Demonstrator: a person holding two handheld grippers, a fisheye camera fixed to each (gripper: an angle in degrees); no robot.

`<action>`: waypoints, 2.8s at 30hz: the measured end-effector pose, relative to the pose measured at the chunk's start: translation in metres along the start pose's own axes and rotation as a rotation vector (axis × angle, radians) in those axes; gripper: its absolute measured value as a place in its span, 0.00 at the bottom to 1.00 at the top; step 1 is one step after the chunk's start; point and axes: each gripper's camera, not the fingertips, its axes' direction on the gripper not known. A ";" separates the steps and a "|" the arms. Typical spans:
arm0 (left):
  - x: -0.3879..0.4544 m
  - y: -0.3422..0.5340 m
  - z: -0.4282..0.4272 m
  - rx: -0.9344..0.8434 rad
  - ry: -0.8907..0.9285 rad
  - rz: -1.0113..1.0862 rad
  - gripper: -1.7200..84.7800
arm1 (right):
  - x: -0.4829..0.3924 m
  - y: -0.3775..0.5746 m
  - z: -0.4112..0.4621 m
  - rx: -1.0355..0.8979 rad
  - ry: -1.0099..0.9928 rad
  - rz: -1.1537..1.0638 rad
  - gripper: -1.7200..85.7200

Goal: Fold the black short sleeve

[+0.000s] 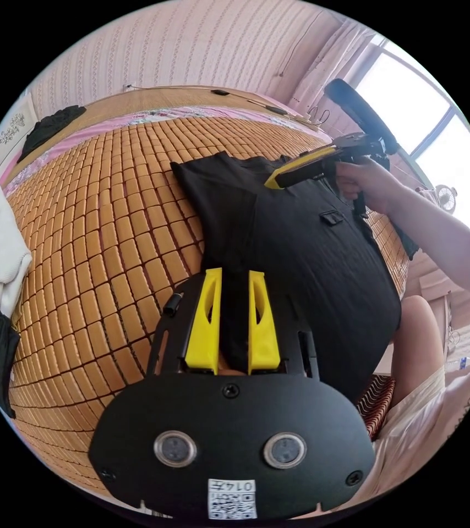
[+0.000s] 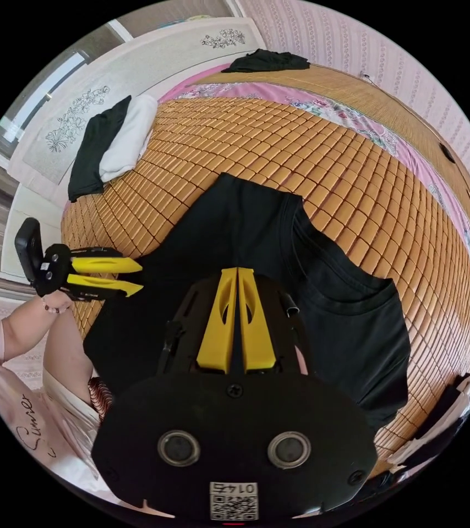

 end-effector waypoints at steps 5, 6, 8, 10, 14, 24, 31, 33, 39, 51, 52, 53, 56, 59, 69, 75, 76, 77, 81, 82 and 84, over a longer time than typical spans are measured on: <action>0.006 -0.009 0.006 0.002 0.001 -0.012 0.11 | 0.007 0.008 0.031 -0.060 -0.070 0.046 0.06; 0.009 -0.011 0.008 0.003 -0.009 -0.008 0.11 | 0.007 0.012 0.031 -0.062 -0.077 0.043 0.05; 0.013 -0.015 0.010 0.001 -0.023 -0.002 0.11 | 0.003 0.030 0.022 0.002 -0.067 0.044 0.04; 0.018 -0.021 0.012 -0.002 -0.023 0.003 0.11 | 0.002 0.046 0.015 0.027 -0.046 0.032 0.04; 0.023 -0.030 0.016 0.000 -0.005 0.003 0.11 | 0.012 0.077 0.027 -0.025 -0.014 0.057 0.04; 0.054 -0.051 0.010 -0.019 0.025 0.003 0.11 | 0.028 0.234 -0.025 0.254 0.079 0.176 0.07; 0.110 -0.087 -0.001 -0.057 -0.006 0.136 0.11 | 0.074 0.455 -0.046 0.379 0.434 0.477 0.08; 0.132 -0.111 0.006 -0.062 0.007 0.173 0.11 | 0.092 0.484 -0.041 0.388 0.374 0.518 0.08; 0.238 -0.218 0.050 -0.052 0.084 0.338 0.10 | 0.127 0.532 -0.021 0.523 0.200 0.556 0.11; 0.416 -0.402 0.188 -0.188 0.139 0.393 0.11 | 0.164 0.563 0.025 0.398 0.100 0.508 0.03; 0.431 -0.412 0.202 -0.207 0.112 0.402 0.12 | 0.169 0.569 0.027 0.401 0.077 0.510 0.03; 0.438 -0.415 0.209 -0.214 0.097 0.411 0.12 | 0.176 0.575 0.028 0.407 0.046 0.519 0.03; 0.465 -0.429 0.246 -0.293 -0.011 0.438 0.11 | 0.189 0.587 0.033 0.420 -0.009 0.529 0.03; 0.474 -0.435 0.262 -0.313 -0.065 0.454 0.04 | 0.196 0.595 0.038 0.419 -0.021 0.521 0.02; 0.420 -0.441 0.170 -0.073 0.052 0.342 0.01 | 0.195 0.614 0.034 0.575 0.003 0.419 0.02; 0.345 -0.384 0.142 -0.066 0.052 0.143 0.06 | 0.184 0.601 0.048 0.509 -0.025 0.252 0.02; 0.332 -0.378 0.146 -0.101 0.050 0.098 0.08 | 0.182 0.599 0.048 0.511 -0.044 0.228 0.02; 0.327 -0.376 0.148 -0.120 0.048 0.081 0.09 | 0.181 0.598 0.049 0.514 -0.059 0.204 0.02; 0.315 -0.373 0.149 -0.151 0.042 0.063 0.08 | 0.184 0.594 0.051 0.477 -0.103 0.143 0.02; 0.316 -0.376 0.149 -0.148 0.048 0.069 0.08 | 0.186 0.592 0.051 0.463 -0.129 0.129 0.02; 0.321 -0.382 0.152 -0.145 0.047 0.079 0.08 | 0.190 0.592 0.050 0.462 -0.135 0.136 0.02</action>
